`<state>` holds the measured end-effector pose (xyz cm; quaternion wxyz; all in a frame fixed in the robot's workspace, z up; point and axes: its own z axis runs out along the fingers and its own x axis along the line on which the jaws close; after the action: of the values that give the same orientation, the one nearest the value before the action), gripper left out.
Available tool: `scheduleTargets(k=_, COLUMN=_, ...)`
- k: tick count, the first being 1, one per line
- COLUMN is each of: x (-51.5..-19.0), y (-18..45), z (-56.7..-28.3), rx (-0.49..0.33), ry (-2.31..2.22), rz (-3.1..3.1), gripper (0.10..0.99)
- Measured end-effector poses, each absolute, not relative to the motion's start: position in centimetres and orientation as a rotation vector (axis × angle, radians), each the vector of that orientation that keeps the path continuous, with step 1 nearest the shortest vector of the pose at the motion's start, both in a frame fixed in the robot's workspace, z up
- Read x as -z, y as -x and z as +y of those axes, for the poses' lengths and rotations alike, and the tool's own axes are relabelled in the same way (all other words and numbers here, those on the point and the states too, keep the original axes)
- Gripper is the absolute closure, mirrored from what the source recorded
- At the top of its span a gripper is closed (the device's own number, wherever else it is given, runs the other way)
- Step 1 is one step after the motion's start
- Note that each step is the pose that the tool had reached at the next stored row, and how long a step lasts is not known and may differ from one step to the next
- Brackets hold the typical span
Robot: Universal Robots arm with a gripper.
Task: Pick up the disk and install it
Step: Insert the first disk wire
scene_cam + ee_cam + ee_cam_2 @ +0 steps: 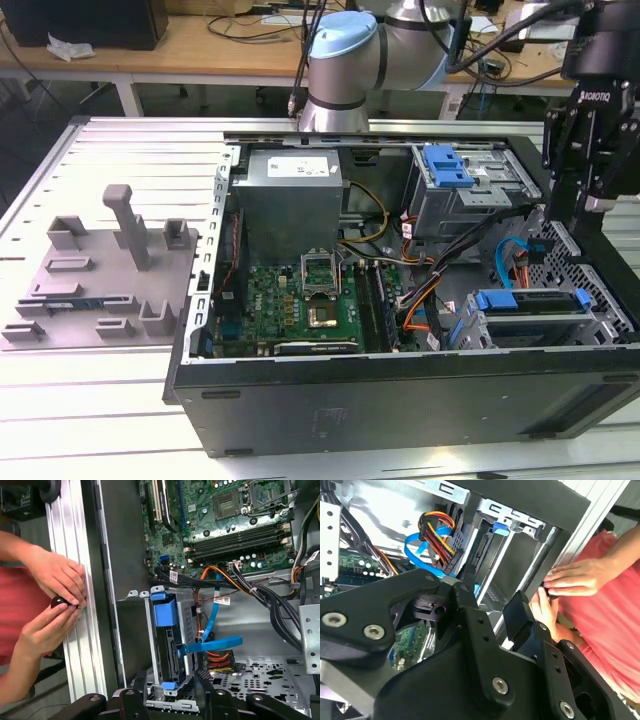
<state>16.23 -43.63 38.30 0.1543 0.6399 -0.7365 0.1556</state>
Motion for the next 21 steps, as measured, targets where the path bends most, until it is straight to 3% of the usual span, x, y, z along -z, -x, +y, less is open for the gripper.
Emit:
scheduleTargets(k=7, x=-37.2, y=-16.2, z=-42.0, rx=-0.448, ry=-1.846, rz=-2.1, gripper=0.584)
scheduleTargets(k=19, x=-35.8, y=-16.3, z=-42.0, rx=-0.435, ry=-1.854, rz=-2.108, gripper=0.584)
scheduleTargets(k=20, x=-35.7, y=-16.3, z=-42.0, rx=-0.435, ry=-1.854, rz=-2.108, gripper=0.667)
scheduleTargets(k=21, x=-35.7, y=-16.3, z=-42.0, rx=-0.435, ry=-1.854, rz=-2.108, gripper=0.667)
